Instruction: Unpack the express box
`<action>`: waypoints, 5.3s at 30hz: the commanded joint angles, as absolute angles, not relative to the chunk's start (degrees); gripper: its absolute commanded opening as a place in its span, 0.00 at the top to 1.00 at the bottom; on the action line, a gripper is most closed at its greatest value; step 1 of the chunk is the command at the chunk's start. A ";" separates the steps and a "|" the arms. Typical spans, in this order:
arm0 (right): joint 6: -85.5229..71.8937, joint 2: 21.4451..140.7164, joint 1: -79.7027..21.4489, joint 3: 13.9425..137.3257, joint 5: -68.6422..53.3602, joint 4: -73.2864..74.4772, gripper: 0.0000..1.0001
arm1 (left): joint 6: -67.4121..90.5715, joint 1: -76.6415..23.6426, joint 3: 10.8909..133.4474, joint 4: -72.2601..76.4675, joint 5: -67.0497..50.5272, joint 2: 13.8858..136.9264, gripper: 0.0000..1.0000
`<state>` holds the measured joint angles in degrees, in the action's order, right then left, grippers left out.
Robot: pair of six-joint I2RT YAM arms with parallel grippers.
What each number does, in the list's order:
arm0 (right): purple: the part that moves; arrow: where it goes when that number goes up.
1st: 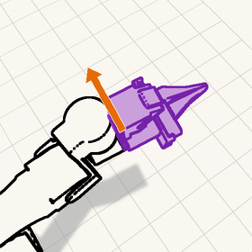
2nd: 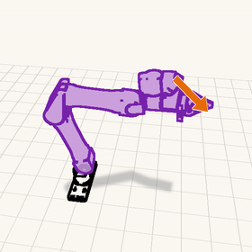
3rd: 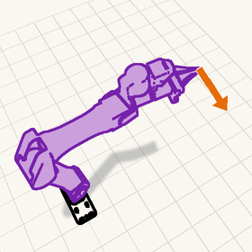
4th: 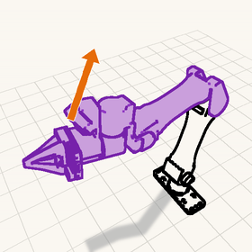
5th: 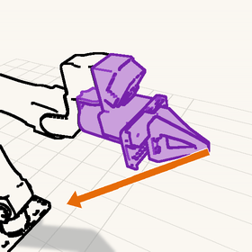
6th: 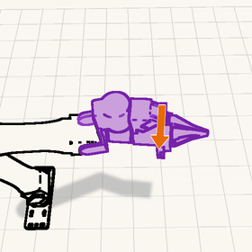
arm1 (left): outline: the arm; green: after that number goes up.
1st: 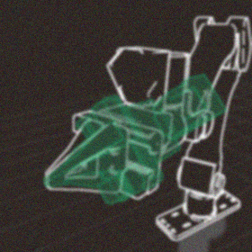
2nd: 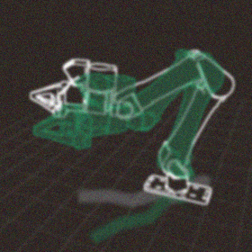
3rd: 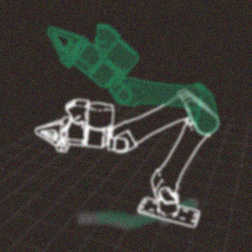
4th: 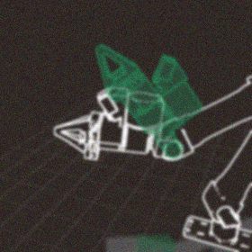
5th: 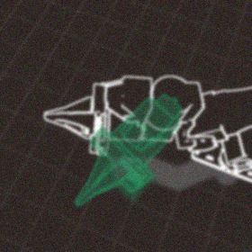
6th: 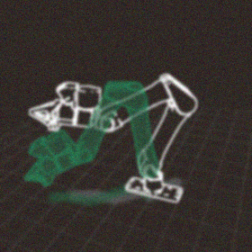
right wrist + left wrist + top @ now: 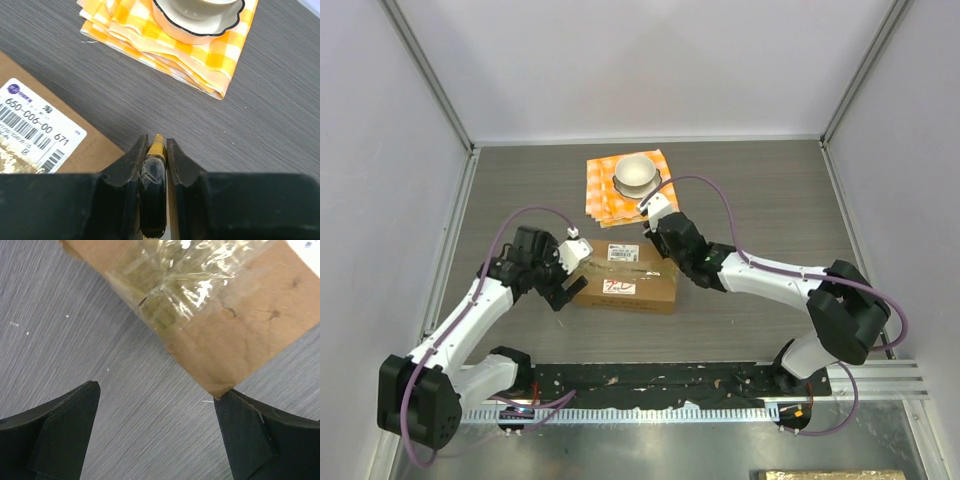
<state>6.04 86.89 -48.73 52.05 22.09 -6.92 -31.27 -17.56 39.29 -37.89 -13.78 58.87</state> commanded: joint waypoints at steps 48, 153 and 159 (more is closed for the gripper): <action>-6.94 83.14 -64.25 57.92 20.05 -20.12 0.99 | -12.84 -5.89 52.21 -32.35 -33.74 73.74 0.44; -1.94 88.86 -64.25 58.71 24.08 -19.34 0.99 | -12.39 -6.15 47.64 -30.32 -36.21 80.07 0.90; -2.55 89.56 -64.16 59.85 22.68 -18.81 0.99 | -12.39 -6.15 47.81 -30.59 -36.39 80.07 0.90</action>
